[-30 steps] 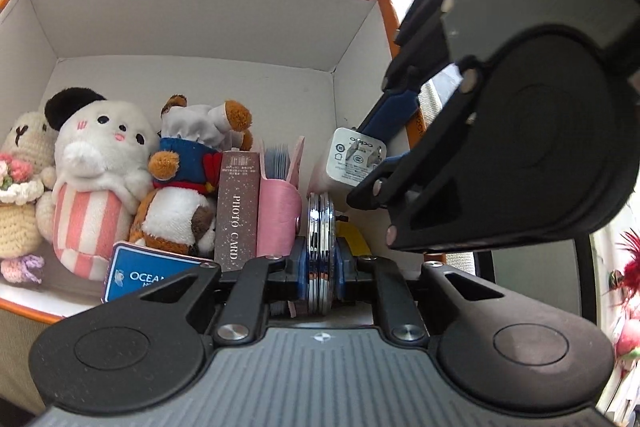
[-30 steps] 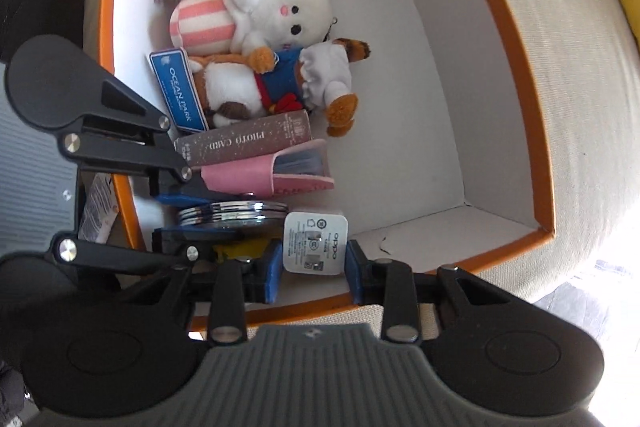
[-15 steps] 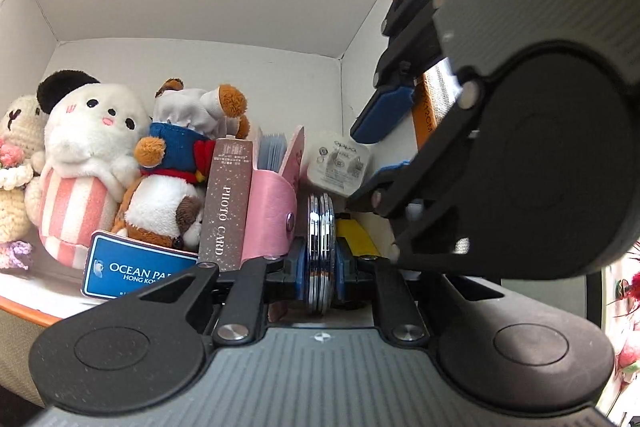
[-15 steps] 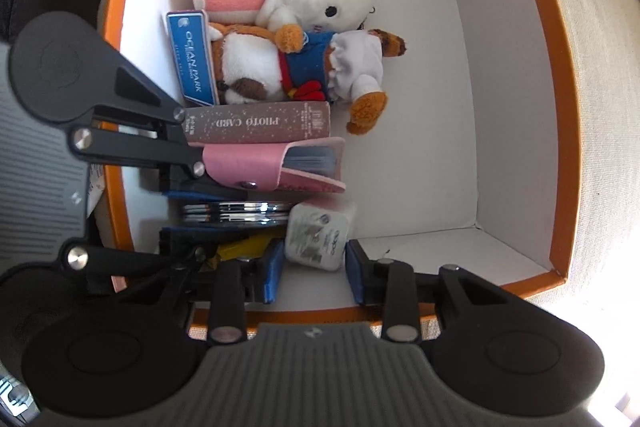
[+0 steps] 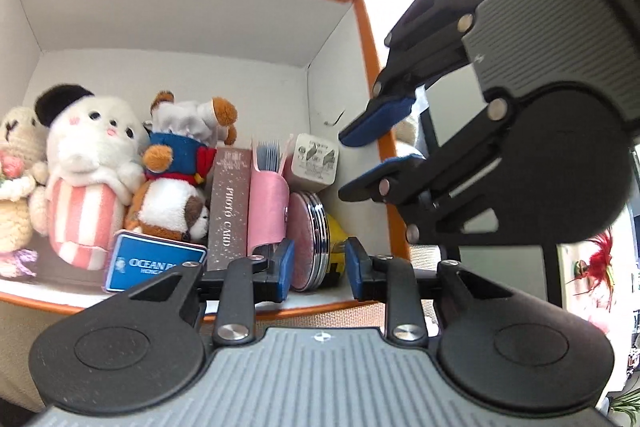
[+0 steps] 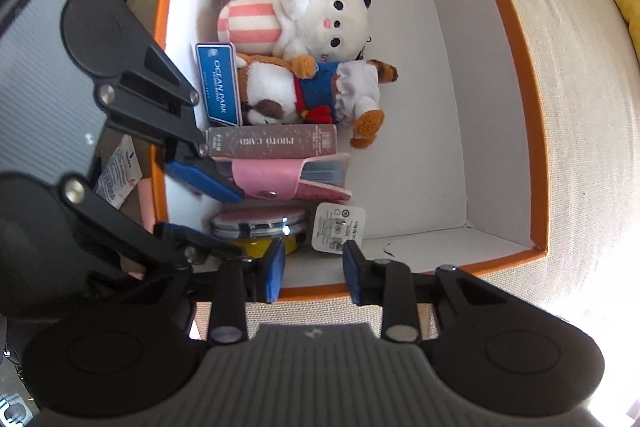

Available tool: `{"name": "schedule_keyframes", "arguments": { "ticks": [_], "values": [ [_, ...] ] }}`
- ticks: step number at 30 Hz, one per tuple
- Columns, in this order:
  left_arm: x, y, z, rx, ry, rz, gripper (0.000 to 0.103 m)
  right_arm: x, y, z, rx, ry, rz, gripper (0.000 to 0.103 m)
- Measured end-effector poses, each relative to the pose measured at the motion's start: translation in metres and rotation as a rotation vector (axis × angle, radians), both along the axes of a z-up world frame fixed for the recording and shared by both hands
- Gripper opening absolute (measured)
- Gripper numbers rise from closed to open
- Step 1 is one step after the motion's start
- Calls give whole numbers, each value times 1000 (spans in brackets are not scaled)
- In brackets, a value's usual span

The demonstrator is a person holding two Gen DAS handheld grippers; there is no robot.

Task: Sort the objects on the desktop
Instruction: 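Lower the compact mirror and charger into the box beside the pink phone case, then open both grippers and withdraw them from the box toward the sofa cushion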

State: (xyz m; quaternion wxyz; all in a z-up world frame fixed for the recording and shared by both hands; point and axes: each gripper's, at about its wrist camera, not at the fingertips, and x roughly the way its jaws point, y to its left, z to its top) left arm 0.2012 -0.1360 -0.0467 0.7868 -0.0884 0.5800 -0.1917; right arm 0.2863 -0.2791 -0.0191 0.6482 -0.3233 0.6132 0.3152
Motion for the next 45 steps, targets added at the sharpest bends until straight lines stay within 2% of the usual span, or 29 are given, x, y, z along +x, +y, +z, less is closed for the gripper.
{"name": "schedule_keyframes", "arguments": {
  "ticks": [2,6,9,12,14,15,16,17,23,26,30,36,39,45],
  "values": [
    [-5,9,10,-34,-30,-23,32,-2,0,4,6,-9,-2,20],
    [-12,29,25,-46,-92,-40,32,-7,-7,13,24,-44,-9,19],
    [-13,28,30,-31,-92,-41,32,-18,-6,13,29,-70,-23,19],
    [-8,33,21,-45,-84,-41,32,-27,-6,12,30,-98,-35,19],
    [-13,23,15,-43,-80,-41,31,-27,-4,8,21,-104,-37,20],
    [-10,26,6,-49,-81,-42,31,-25,-2,5,14,-106,-35,24],
    [-5,11,2,-53,-77,-36,31,-24,-1,3,11,-109,-31,31],
    [-4,11,-2,-54,-80,-33,30,-21,0,0,9,-107,-27,32],
    [3,7,-21,-94,-60,-32,23,-3,1,-18,10,-61,-45,29],
    [5,4,-22,-106,-46,-33,22,-1,0,-27,1,-25,-38,18],
    [4,4,-21,-107,-47,-39,22,-5,0,-30,-3,-27,-27,18],
    [-9,14,1,-123,-110,-54,22,-12,1,-11,11,-65,-40,18],
    [-25,23,20,-123,-179,-54,22,-21,5,7,25,-135,-75,18],
    [-67,41,49,-103,-317,-13,22,-70,12,51,224,-309,-160,17]
  ]
}}
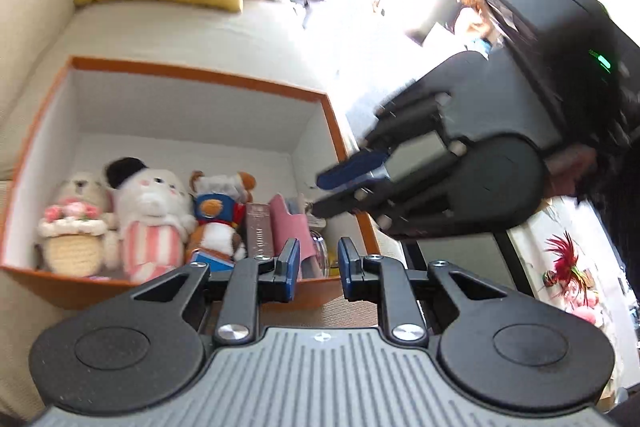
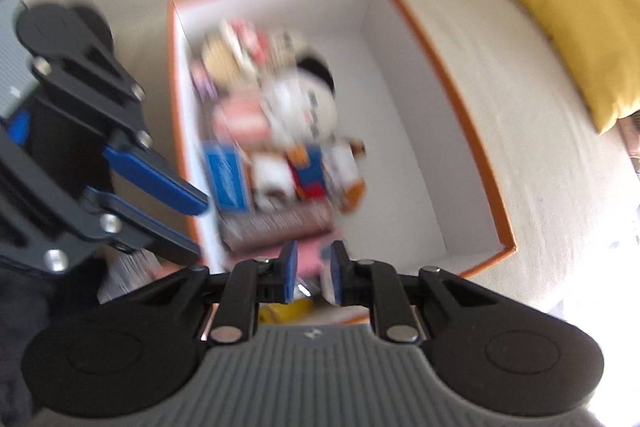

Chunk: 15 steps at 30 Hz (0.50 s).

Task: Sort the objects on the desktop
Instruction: 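Open both grippers and withdraw them from the box toward the sofa cushion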

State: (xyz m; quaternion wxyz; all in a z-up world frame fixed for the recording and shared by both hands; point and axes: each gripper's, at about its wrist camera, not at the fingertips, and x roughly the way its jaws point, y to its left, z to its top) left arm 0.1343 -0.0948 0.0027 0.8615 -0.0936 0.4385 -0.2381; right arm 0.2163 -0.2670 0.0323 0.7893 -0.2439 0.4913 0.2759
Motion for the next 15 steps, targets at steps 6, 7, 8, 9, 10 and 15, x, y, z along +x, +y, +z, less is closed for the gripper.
{"name": "schedule_keyframes", "arguments": {
  "ticks": [6,7,8,9,10,15],
  "values": [
    [-36,24,14,7,-89,69,23,-62,18,20,203,-196,-34,10],
    [-40,28,12,7,-84,72,23,-72,20,20,234,-213,-44,10],
    [-43,31,9,9,-75,70,23,-81,24,18,244,-236,-68,10],
    [-46,33,6,11,-69,68,23,-90,28,16,243,-263,-93,10],
    [-50,35,3,12,-65,63,23,-98,32,13,243,-288,-114,10],
    [-67,41,-17,29,-11,43,23,-128,41,-9,255,-322,-322,11]
  ]
}}
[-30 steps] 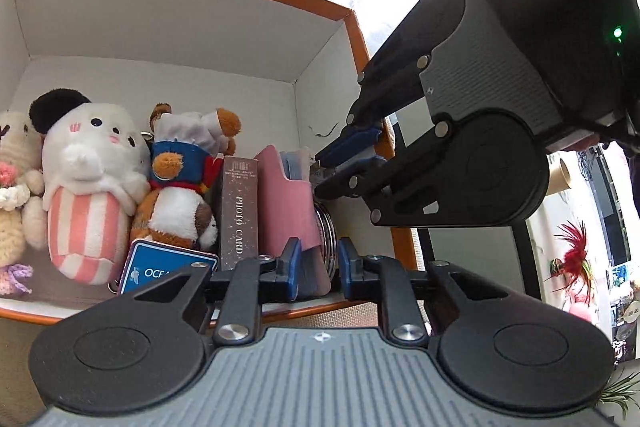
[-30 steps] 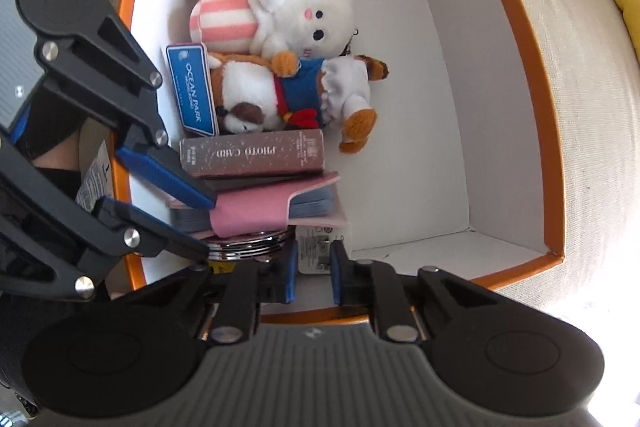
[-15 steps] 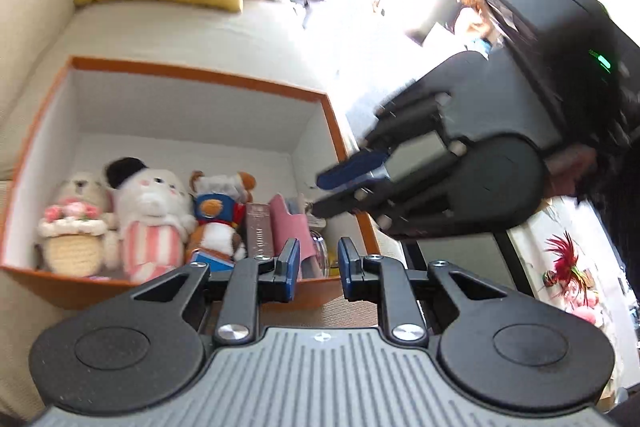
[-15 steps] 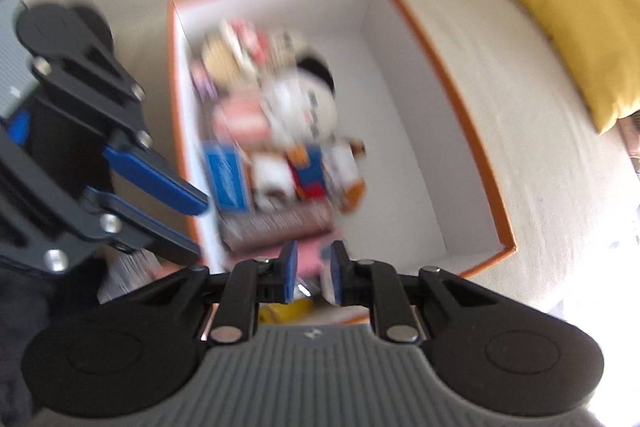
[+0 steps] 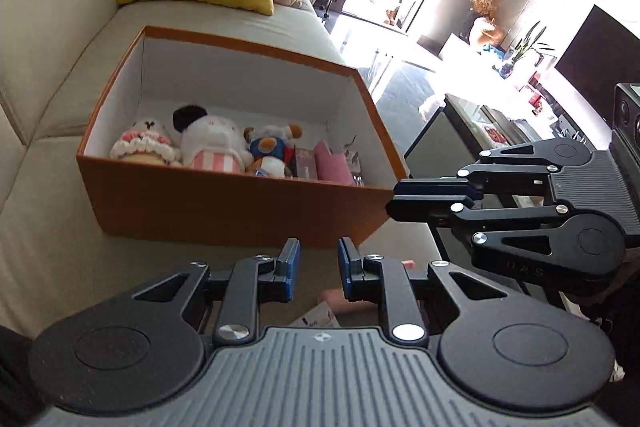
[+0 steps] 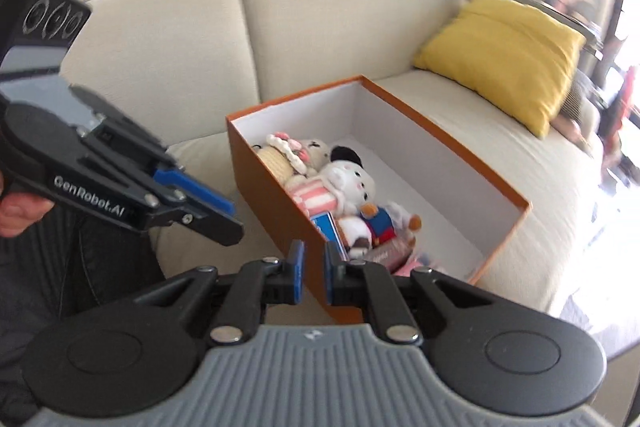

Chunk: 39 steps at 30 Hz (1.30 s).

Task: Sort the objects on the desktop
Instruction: 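Open both grippers and withdraw them from the box toward the sofa cushion, then grasp the white Vaseline tube with the left gripper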

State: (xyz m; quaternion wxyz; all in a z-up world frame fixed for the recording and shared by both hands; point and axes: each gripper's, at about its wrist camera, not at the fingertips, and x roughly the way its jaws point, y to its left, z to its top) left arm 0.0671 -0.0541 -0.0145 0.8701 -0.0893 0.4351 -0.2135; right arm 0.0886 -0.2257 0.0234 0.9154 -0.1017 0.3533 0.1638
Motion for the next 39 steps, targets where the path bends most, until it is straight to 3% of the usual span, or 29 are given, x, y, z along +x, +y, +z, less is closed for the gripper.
{"name": "schedule_keyframes", "arguments": {
  "ticks": [4,7,9,14,17,27,35,39],
  "values": [
    [-11,2,-20,0,59,-2,23,-19,2,-19,34,51,-169,11],
    [-17,2,-38,-1,123,11,36,-28,5,-46,31,124,-282,11],
    [-21,1,-51,-4,156,19,53,-37,4,-63,28,176,-346,11],
    [-25,-2,-83,-24,273,50,57,-58,-1,-92,85,273,-470,11],
    [-26,-5,-97,-33,323,61,57,-68,2,-104,112,304,-479,12],
    [-29,-13,-112,13,330,73,62,-73,11,-120,76,316,-447,12],
    [-15,-19,-119,29,331,95,62,-68,2,-126,116,342,-453,13],
    [-8,-25,-122,41,332,88,70,-62,6,-121,134,324,-416,13]
  ]
}}
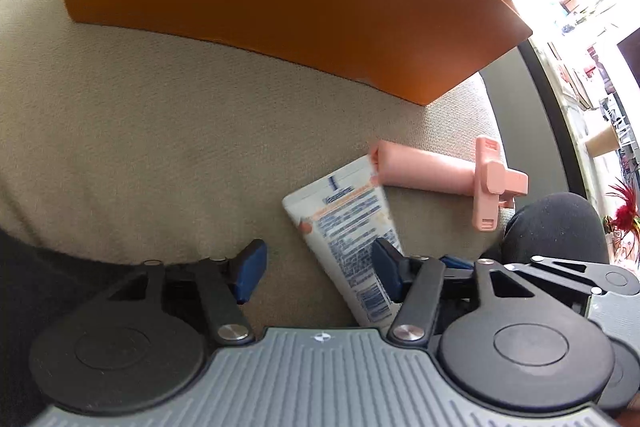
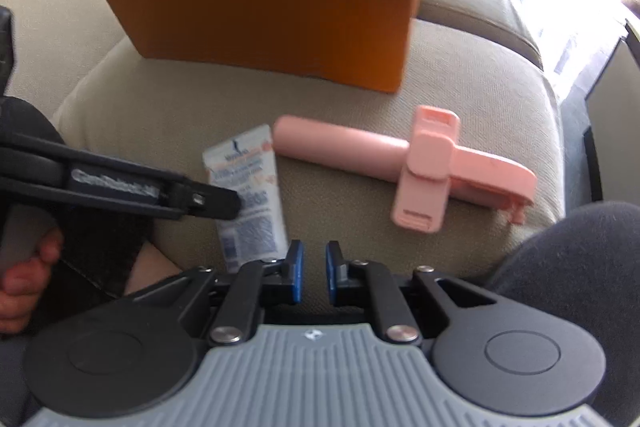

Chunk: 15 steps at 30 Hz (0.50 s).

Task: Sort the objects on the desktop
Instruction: 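Grasp the white Vaseline tube with the left gripper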

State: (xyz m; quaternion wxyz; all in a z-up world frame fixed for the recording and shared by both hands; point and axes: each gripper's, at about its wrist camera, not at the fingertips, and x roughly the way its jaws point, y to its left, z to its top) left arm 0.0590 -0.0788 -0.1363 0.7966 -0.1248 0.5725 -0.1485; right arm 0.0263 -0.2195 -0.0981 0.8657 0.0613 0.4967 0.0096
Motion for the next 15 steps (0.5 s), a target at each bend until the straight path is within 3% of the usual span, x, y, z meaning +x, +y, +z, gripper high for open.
{"name": "schedule_keyframes", "arguments": {
  "ticks": [4,10,13,15],
  "values": [
    [5,-7,-2,13,0,-9,74,5,4,-6,-30,12,12,13],
    [8,-11,-2,22,-14,-11,74,6,-5,-11,4,41,-6,13],
    [7,-12,1,26,-43,-21,59,4,-5,-9,0,29,-5,13],
    [8,-12,2,20,-56,-24,42,2,-3,-5,-6,10,3,13]
  ]
}}
